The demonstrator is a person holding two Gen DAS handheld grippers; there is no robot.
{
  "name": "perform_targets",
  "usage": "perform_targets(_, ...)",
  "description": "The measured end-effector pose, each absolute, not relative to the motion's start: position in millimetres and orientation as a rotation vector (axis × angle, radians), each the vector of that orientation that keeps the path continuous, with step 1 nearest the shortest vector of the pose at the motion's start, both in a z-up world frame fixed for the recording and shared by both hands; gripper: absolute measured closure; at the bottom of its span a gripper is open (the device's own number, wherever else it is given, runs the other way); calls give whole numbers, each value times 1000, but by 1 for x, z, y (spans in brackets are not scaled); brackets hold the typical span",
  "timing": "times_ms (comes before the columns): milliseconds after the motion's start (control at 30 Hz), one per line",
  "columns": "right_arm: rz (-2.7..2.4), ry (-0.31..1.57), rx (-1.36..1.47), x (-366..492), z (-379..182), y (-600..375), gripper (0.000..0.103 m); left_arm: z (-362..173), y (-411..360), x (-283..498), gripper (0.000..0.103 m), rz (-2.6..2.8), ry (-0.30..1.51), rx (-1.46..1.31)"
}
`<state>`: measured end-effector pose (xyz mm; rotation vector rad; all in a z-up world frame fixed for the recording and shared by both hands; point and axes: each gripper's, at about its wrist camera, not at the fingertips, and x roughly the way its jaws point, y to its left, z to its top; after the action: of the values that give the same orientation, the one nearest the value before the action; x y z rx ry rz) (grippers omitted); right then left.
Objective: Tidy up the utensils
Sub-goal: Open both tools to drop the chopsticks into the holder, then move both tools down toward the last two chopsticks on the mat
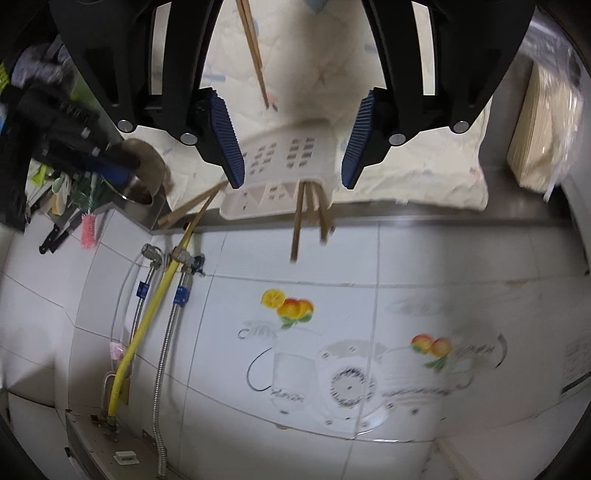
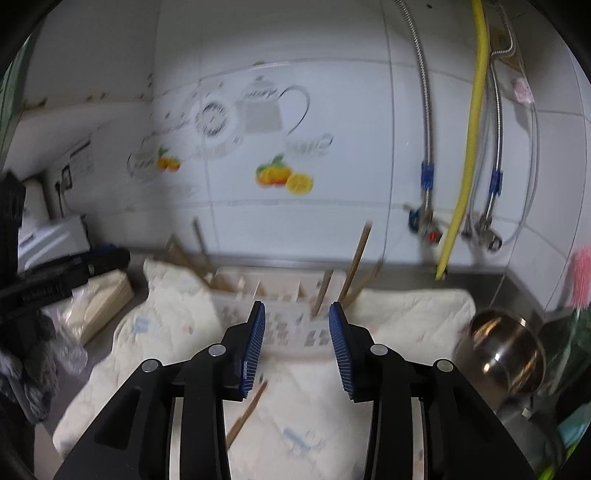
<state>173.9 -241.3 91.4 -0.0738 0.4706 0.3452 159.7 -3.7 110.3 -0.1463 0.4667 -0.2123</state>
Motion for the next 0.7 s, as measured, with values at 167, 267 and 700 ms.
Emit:
perform_targets(167, 357, 540, -94, 150, 45, -225, 67, 83, 11, 131, 38, -151, 489, -161)
perform_targets(267, 362, 590, -103, 133, 12, -214, 67, 69, 22, 118, 36, -127, 503, -183)
perform_targets(700, 358, 778, 5, 85, -81, -186, 76, 17, 59, 71, 32, -34, 564, -256)
